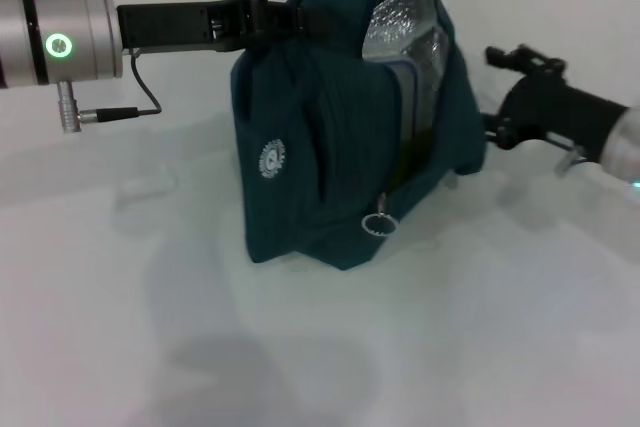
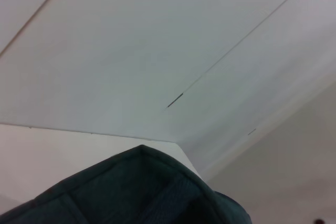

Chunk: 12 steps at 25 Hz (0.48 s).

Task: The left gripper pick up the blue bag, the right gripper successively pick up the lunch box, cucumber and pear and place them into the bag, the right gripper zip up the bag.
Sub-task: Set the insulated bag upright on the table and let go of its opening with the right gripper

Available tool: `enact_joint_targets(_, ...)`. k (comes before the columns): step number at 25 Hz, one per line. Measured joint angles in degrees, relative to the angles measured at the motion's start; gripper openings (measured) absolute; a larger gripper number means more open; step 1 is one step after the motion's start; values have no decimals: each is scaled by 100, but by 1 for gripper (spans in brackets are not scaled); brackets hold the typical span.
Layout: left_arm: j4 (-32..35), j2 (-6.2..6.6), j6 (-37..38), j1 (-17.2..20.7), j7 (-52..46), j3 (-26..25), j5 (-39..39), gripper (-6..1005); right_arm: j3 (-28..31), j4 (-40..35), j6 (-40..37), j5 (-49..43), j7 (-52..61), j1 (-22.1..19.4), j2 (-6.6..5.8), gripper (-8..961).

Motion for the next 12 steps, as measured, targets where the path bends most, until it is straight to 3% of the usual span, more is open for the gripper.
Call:
enact_joint_targets(4, 1, 0, -1, -19, 0, 0, 42, 52, -301, -54, 564, 39, -25, 170, 30, 812)
enact_joint_targets(12, 2, 20, 24, 85, 0, 0, 48, 52, -258, -192, 607, 931, -937, 157, 30, 812)
